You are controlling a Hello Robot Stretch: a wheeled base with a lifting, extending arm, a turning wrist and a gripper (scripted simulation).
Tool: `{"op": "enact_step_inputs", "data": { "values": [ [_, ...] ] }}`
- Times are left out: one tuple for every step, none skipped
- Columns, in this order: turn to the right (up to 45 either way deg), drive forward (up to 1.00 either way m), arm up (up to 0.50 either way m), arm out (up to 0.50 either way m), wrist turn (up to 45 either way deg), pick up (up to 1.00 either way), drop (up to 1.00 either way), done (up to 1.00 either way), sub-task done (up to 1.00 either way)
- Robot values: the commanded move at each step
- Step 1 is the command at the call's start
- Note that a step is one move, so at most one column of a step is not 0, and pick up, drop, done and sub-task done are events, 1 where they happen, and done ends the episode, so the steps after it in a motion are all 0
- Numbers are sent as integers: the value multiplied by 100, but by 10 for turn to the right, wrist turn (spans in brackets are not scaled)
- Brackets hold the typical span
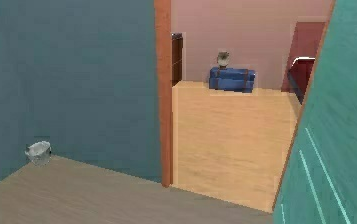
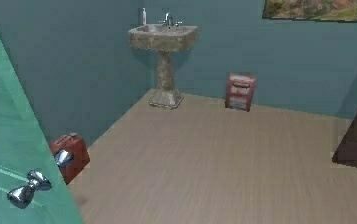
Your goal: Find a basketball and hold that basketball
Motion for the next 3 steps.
{"op": "enact_step_inputs", "data": {
  "values": [
    [120,0,0,0,0,0,0,0,0],
    [0,100,0,0,0,0,0,0,0],
    [0,35,0,0,0,0,0,0,0]
  ]
}}
